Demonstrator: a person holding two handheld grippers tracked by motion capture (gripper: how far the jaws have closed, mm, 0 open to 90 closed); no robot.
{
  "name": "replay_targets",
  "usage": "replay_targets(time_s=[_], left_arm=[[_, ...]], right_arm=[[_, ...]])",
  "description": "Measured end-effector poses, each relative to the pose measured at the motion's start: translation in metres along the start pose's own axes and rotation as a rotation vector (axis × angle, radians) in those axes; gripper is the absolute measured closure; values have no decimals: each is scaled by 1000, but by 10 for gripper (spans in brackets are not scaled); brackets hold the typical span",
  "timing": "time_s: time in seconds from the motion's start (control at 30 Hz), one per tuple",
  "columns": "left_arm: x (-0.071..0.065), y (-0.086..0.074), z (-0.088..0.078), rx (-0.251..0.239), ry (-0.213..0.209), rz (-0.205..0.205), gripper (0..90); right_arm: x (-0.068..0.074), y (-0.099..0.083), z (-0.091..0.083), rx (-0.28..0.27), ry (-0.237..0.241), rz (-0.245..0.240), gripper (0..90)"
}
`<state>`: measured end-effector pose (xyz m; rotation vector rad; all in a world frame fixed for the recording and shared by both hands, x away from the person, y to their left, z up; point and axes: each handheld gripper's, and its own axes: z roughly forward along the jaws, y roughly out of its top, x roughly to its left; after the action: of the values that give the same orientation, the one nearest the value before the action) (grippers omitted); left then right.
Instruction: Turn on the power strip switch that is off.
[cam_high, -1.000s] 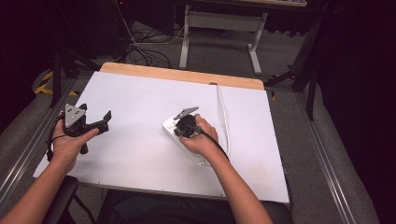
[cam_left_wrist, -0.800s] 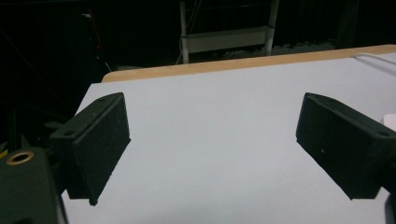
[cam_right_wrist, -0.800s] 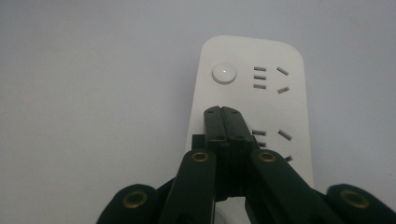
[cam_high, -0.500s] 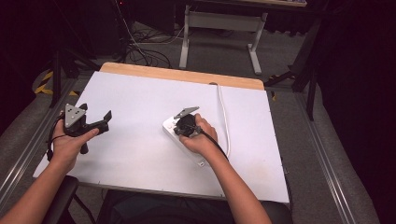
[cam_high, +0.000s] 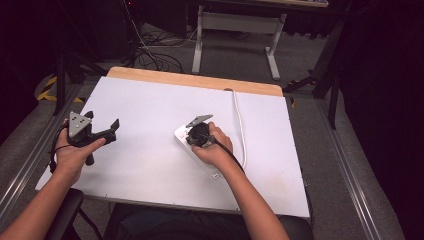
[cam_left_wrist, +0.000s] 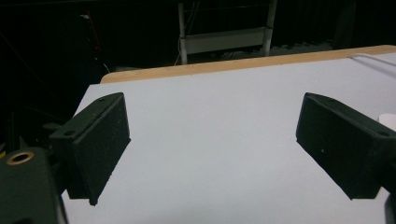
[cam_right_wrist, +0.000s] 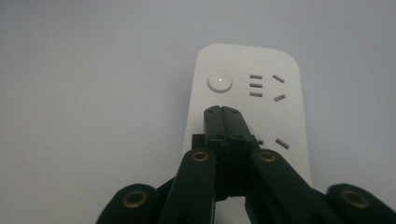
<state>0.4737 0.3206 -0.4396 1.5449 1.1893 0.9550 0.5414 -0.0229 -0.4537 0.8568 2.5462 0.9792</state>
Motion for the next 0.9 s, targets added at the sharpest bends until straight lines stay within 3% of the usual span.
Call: replay_targets(time_s=[0.9], left_arm=[[0,0,0,4,0,5,104]], right_arm=[[-1,-1,-1,-14,2,26,900]])
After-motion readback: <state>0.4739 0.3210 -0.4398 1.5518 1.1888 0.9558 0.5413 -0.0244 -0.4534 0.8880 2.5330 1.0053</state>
